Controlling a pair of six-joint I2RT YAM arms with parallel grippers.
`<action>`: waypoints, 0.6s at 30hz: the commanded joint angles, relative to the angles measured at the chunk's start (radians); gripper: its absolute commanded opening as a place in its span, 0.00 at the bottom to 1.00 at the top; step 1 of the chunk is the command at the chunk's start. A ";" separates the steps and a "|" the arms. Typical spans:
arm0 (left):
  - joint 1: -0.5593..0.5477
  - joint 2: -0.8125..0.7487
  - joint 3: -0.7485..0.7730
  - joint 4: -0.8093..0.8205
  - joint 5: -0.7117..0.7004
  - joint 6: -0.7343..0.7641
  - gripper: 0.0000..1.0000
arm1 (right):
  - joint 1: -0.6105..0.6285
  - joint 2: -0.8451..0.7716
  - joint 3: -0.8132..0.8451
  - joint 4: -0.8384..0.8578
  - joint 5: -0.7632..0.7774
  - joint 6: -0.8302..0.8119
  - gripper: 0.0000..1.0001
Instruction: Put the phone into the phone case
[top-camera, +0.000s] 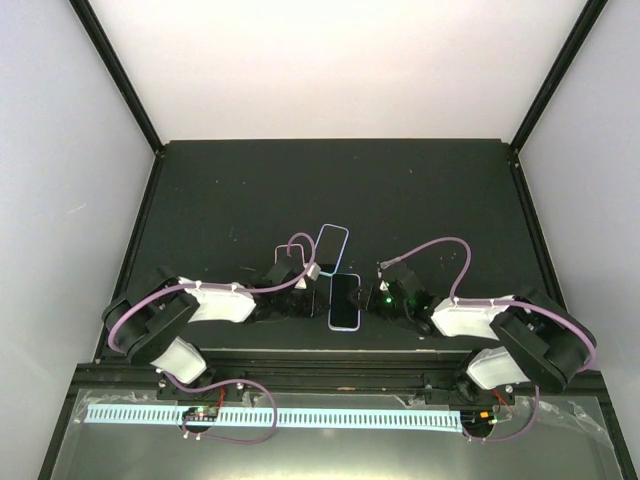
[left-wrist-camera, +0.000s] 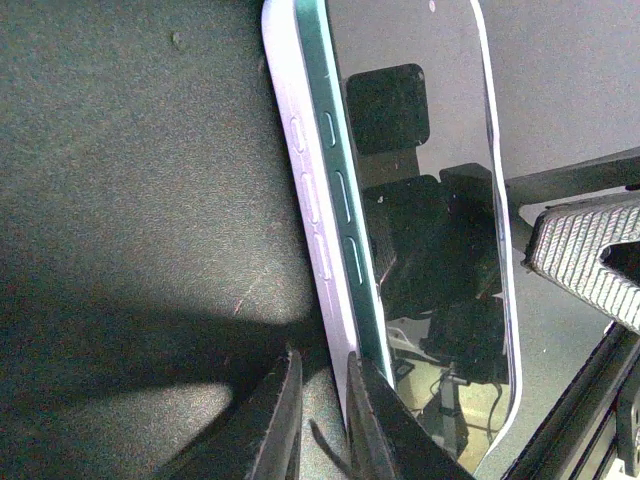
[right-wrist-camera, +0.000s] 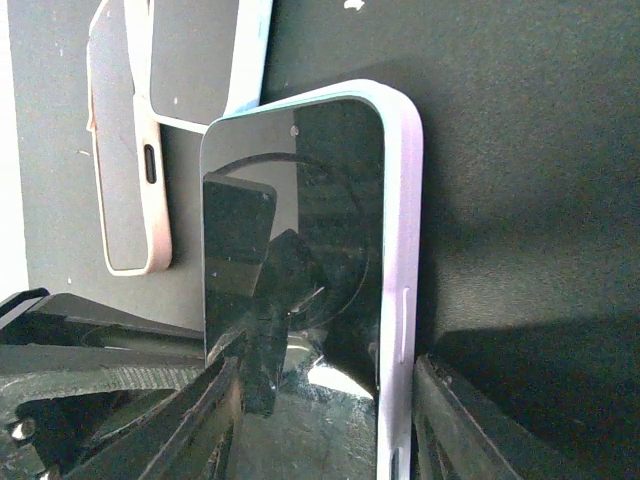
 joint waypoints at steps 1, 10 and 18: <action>0.004 0.008 -0.020 0.049 0.010 0.002 0.14 | 0.002 -0.008 0.001 0.106 -0.063 0.021 0.48; 0.003 -0.012 -0.020 0.033 0.005 0.009 0.14 | 0.004 -0.078 -0.035 0.229 -0.138 0.077 0.47; 0.004 -0.060 -0.016 -0.015 -0.019 0.024 0.14 | 0.007 -0.065 -0.067 0.284 -0.149 0.124 0.44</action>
